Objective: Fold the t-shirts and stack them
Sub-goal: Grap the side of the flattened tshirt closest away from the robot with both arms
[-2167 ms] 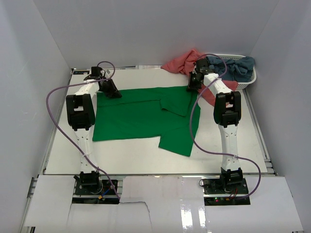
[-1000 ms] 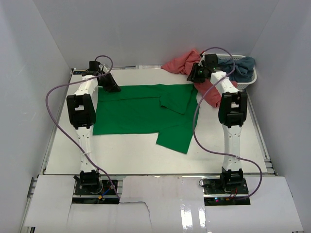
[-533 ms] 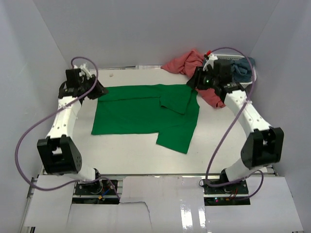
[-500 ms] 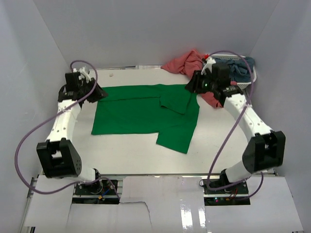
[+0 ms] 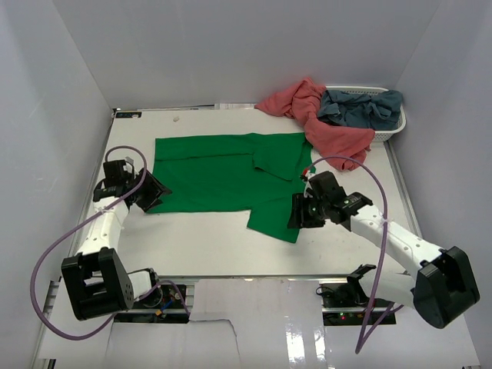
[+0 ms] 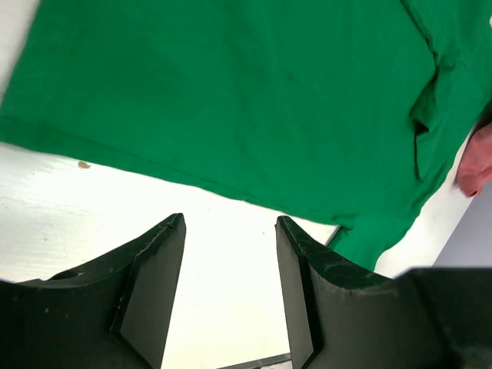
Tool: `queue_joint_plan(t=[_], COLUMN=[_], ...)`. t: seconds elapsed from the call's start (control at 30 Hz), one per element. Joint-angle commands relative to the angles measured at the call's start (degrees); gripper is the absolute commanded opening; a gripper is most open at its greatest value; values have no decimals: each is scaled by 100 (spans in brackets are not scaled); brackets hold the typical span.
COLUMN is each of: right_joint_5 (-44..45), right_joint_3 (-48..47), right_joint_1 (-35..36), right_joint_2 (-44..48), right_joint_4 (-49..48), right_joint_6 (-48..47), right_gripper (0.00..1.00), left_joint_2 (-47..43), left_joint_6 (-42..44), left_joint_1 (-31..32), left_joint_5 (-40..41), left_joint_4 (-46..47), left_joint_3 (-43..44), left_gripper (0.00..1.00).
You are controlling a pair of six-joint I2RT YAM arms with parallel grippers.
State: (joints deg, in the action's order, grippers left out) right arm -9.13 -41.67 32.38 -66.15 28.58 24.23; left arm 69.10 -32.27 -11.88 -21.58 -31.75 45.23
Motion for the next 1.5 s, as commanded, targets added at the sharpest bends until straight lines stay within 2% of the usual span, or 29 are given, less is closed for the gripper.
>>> queue_joint_plan(t=[0.0,0.2,0.5,0.73,0.83,0.97,1.13,1.17,1.23,1.47], right_joint_5=[236,43,69,121,157,236,341,341,341,253], right_joint_3=[193,739,1161,1030,898,810,774,766,757,660], right_joint_1=[128,278,295,286,286,286,286,286,286,286], right_joint_2=[304,270,-170,-609,-802,-926,-900,-891,-882,-838], right_joint_4=[271,-17,-669,-994,-1021,-1012,-907,-898,-854,-669], right_joint_6=[476,846,1058,1102,1040,1014,996,987,979,926], right_gripper=[55,56,56,54,45,29,18,11,8,8], left_joint_2=[-160,-301,165,77,77,77,51,60,51,103], left_joint_6=[-402,-657,-491,-473,-429,-403,-385,-385,-376,-367], left_joint_1=[-279,-788,-1580,-1616,-1624,-1642,-1651,-1651,-1651,-1651], left_joint_5=[-56,-56,-584,-479,-426,-391,-364,-373,-364,-338], left_joint_4=[134,353,635,749,758,784,793,793,793,802], left_joint_3=[-199,-603,-683,-762,-779,-788,-805,-797,-806,-946], left_gripper=[61,61,61,61,61,61,60,60,60,59])
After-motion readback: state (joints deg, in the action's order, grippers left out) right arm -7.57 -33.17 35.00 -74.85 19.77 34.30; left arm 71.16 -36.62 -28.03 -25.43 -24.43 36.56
